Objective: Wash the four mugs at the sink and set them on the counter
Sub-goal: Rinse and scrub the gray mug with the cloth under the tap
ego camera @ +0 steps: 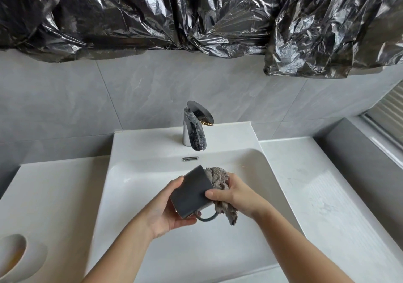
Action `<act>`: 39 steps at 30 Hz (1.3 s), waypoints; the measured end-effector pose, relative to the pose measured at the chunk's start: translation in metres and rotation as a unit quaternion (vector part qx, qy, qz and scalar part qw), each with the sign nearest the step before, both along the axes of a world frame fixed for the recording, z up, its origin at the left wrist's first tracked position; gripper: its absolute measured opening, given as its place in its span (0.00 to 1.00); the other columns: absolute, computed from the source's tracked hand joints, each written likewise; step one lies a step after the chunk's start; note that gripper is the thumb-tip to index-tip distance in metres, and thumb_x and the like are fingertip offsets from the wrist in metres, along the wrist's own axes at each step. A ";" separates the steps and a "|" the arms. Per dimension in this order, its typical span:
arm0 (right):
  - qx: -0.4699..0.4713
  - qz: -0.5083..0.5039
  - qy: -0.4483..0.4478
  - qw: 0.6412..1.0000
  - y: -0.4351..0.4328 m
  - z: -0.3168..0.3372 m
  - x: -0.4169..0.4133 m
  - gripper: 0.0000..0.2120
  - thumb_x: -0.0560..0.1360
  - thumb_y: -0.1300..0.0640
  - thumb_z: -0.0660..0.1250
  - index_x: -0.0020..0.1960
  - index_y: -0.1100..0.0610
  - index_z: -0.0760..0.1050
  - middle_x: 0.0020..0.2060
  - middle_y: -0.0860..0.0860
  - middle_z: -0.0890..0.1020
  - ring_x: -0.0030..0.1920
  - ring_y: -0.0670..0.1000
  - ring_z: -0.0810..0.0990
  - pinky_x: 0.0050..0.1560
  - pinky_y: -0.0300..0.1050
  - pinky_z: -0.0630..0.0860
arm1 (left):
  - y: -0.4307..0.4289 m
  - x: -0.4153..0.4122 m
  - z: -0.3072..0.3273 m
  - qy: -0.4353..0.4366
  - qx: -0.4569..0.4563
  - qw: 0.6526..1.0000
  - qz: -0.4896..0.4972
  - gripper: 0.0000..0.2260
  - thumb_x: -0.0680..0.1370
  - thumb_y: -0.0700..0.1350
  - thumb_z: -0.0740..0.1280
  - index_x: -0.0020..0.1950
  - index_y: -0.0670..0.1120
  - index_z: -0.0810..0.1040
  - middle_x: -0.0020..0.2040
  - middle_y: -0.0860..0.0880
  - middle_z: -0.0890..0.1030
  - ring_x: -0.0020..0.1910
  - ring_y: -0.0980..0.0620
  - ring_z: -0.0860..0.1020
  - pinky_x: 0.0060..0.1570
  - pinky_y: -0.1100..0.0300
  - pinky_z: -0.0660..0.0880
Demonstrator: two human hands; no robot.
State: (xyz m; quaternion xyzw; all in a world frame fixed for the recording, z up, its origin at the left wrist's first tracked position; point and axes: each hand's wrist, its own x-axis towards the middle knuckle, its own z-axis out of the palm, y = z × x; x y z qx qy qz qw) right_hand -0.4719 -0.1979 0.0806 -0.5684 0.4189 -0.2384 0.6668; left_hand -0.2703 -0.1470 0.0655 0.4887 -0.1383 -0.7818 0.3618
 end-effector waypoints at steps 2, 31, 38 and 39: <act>0.012 -0.069 -0.021 0.997 0.003 -0.009 0.007 0.20 0.66 0.54 0.77 0.52 0.65 0.79 0.43 0.62 0.83 0.42 0.58 0.81 0.46 0.53 0.78 | 0.000 -0.001 -0.002 -0.009 -0.008 1.000 -0.001 0.31 0.70 0.61 0.72 0.66 0.44 0.75 0.56 0.37 0.80 0.45 0.40 0.81 0.44 0.48 0.79; -0.235 -0.142 0.027 0.961 0.055 -0.054 0.048 0.22 0.80 0.52 0.56 0.72 0.36 0.66 0.76 0.34 0.59 0.78 0.43 0.55 0.64 0.73 0.69 | -0.006 -0.029 -0.014 -0.257 -0.072 0.957 0.112 0.26 0.68 0.72 0.63 0.59 0.59 0.73 0.51 0.49 0.84 0.42 0.45 0.85 0.38 0.42 0.82; -0.218 -0.131 0.071 0.965 0.041 -0.039 0.051 0.23 0.81 0.60 0.56 0.71 0.41 0.69 0.74 0.31 0.58 0.77 0.39 0.50 0.73 0.54 0.66 | -0.003 -0.035 -0.018 -0.271 -0.074 0.953 0.113 0.20 0.73 0.69 0.61 0.58 0.58 0.73 0.49 0.49 0.84 0.39 0.46 0.85 0.37 0.45 0.82; -0.216 -0.127 0.059 0.966 0.048 -0.041 0.051 0.23 0.80 0.59 0.56 0.70 0.39 0.71 0.74 0.30 0.59 0.78 0.43 0.53 0.62 0.57 0.77 | -0.003 -0.035 -0.018 -0.264 -0.073 0.955 0.115 0.23 0.71 0.71 0.61 0.57 0.58 0.73 0.49 0.47 0.84 0.39 0.44 0.85 0.35 0.45 0.82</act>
